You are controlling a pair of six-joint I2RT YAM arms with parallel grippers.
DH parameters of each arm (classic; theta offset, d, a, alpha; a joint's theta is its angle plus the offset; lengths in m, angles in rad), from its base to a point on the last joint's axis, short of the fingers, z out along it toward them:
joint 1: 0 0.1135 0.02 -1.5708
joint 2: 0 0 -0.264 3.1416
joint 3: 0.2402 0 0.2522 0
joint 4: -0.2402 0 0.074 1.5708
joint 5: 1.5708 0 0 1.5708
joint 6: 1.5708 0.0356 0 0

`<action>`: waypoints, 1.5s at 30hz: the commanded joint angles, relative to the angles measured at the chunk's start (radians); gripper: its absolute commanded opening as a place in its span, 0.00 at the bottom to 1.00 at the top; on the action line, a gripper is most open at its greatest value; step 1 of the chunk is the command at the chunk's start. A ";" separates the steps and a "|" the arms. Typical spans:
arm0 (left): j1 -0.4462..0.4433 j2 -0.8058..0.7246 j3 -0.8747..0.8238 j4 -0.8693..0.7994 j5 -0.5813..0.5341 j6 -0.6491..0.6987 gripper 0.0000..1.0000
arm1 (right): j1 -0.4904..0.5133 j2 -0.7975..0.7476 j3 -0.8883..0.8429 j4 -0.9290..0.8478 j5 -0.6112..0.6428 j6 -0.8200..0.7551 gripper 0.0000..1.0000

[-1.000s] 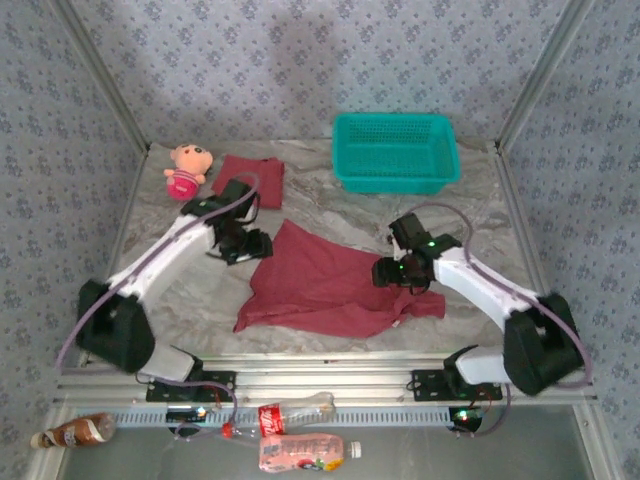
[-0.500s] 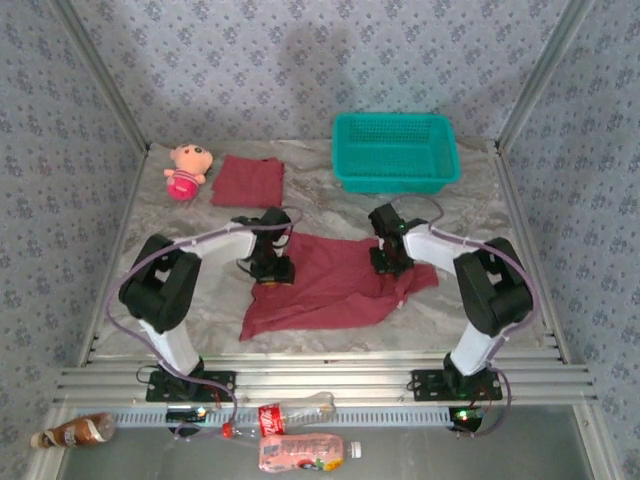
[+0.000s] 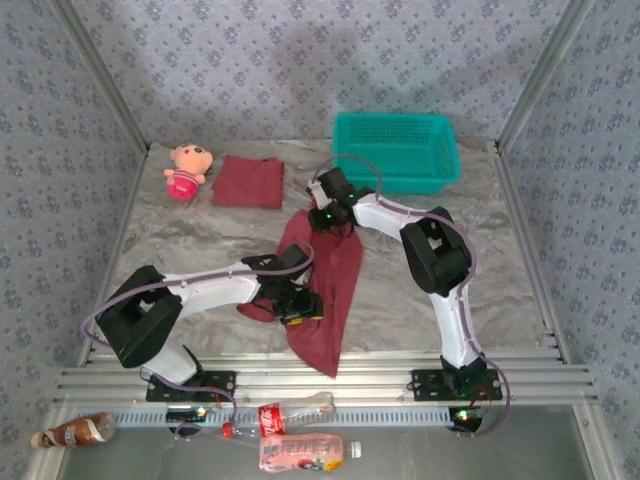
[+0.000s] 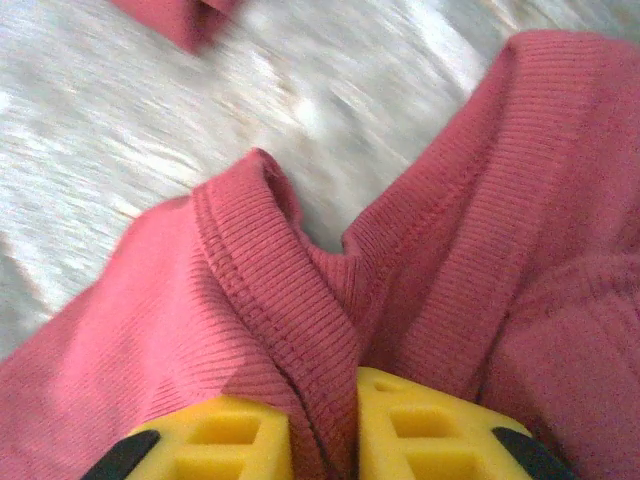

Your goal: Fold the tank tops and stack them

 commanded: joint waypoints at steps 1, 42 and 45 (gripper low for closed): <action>0.080 -0.090 0.049 -0.026 0.059 0.010 0.52 | 0.020 0.037 0.094 0.061 -0.144 -0.099 0.26; 0.179 0.045 -0.009 -0.237 -0.077 0.094 0.26 | 0.022 -0.335 -0.444 -0.334 0.319 -0.037 0.34; 0.145 0.051 0.026 -0.246 -0.134 0.069 0.35 | -0.011 -0.350 -0.435 -0.347 0.287 -0.070 0.37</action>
